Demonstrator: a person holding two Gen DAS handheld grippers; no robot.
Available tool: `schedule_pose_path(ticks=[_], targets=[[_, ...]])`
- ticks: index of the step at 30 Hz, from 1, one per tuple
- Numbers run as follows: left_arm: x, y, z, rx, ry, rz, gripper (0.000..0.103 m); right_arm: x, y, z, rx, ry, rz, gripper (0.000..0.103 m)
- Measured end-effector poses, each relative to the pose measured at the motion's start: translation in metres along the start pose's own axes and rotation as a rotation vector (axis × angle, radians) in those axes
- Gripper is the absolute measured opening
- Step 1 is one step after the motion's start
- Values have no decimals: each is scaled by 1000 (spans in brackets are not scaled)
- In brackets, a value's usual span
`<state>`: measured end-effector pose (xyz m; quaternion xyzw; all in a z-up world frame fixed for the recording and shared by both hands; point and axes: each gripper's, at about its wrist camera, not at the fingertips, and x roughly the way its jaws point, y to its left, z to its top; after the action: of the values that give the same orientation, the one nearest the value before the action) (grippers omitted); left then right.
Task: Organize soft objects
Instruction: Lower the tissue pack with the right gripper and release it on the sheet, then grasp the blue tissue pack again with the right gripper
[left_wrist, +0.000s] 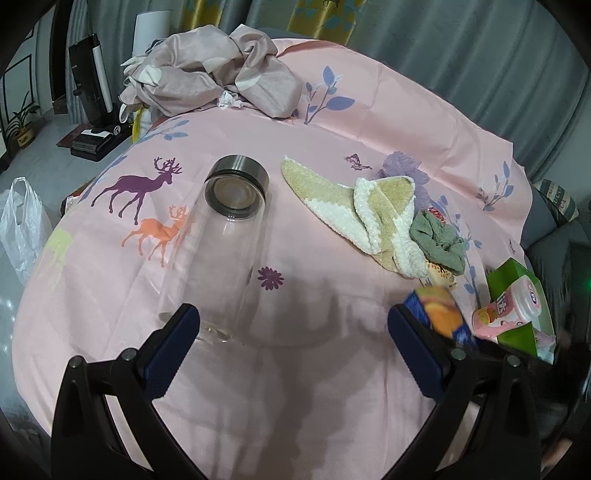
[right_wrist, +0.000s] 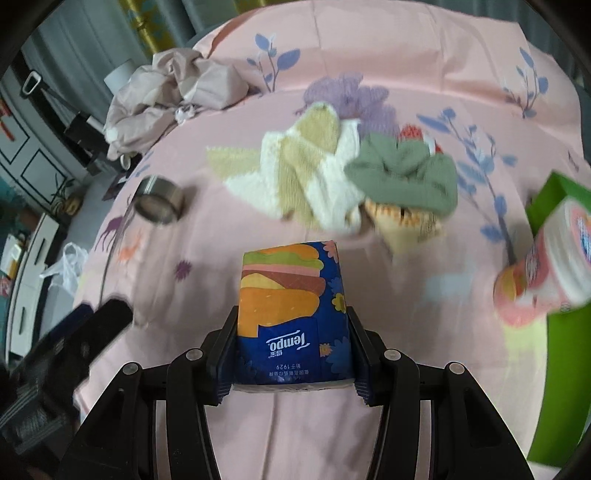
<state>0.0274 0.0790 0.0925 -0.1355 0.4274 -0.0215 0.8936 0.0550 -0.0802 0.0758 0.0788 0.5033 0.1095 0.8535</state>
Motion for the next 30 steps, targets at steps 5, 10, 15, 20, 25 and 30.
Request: schedule_pose_path(ticks=[5,10,15,20,25,30], targets=[[-1,-2,-2,9,-3,7,102,4,2,-12,0,28,-1,55],[1,-4,-4,12,4,4,101,-2,-10,-12,39,14,26,80],[3,-12,-9,33,25,-24,101,-18,-29,-12,94,-32,43,80],[4,-25,-19,54,62,-100,95,-26,-45,-12,146,-54,114,80],[13,-40,-30,61,139,-207,69,-28,-52,-18,153,-71,123,78],[22,-56,-42,115,165,-209,53,-16,-61,-20,196,-25,219,65]])
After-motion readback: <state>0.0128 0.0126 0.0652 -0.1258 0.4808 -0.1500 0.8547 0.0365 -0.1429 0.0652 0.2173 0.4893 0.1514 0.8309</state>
